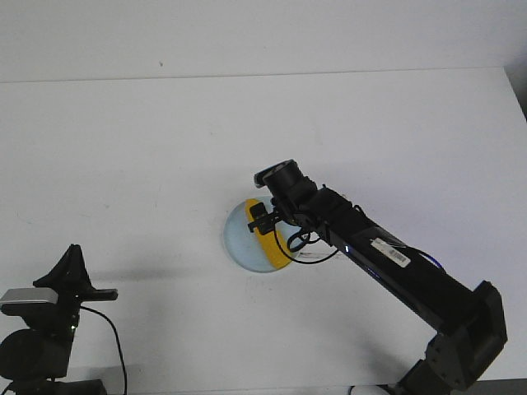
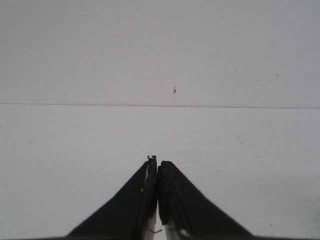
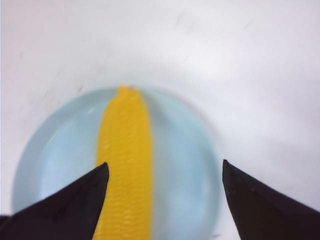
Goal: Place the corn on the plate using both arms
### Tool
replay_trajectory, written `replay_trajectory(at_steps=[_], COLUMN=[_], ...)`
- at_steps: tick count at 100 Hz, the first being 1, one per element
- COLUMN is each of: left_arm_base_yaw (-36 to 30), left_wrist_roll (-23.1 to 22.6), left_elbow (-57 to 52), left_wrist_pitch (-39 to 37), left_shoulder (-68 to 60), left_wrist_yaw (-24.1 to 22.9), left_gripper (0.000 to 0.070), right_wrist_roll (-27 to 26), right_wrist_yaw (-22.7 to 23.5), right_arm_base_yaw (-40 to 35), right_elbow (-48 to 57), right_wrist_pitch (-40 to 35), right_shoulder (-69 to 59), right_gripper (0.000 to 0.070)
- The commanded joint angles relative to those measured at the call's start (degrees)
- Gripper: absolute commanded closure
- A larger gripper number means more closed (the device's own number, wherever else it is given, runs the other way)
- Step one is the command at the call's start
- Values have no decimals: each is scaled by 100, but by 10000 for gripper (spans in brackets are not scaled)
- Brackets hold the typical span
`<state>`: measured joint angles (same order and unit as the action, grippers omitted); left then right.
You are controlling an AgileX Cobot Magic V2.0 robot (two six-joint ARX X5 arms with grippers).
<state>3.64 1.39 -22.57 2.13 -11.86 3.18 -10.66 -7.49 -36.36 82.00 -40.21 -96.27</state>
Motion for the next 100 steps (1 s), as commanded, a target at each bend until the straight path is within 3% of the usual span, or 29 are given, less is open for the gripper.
replay_trajectory(at_steps=[1, 13, 29, 41, 74, 100], left_arm_base_yaw=[22, 22, 22, 22, 22, 22], left_wrist_roll=[-52, -52, -52, -52, -52, -52], left_elbow=[-37, -37, -37, -37, -37, -37], left_wrist_pitch=[-81, -81, -81, -81, -81, -81], left_shoulder=[11, 11, 11, 11, 11, 11], left_wrist_yaw=[0, 0, 0, 0, 0, 0], left_gripper=[699, 699, 699, 699, 699, 699], right_wrist_roll=[400, 654, 802, 990, 1644, 1875], right_wrist_yaw=[-164, -313, -313, -308, -275, 184], right_arm_base_yaw=[13, 136, 479, 780, 2083, 3150], right_elbow=[-7, -225, -914, -1617, -3294, -4695], right_wrist_pitch=[125, 398, 1043, 1659, 2839, 3624], right_shoulder=[85, 435, 1270, 2057, 3945, 5230], right_gripper=[213, 272, 510, 605, 662, 682])
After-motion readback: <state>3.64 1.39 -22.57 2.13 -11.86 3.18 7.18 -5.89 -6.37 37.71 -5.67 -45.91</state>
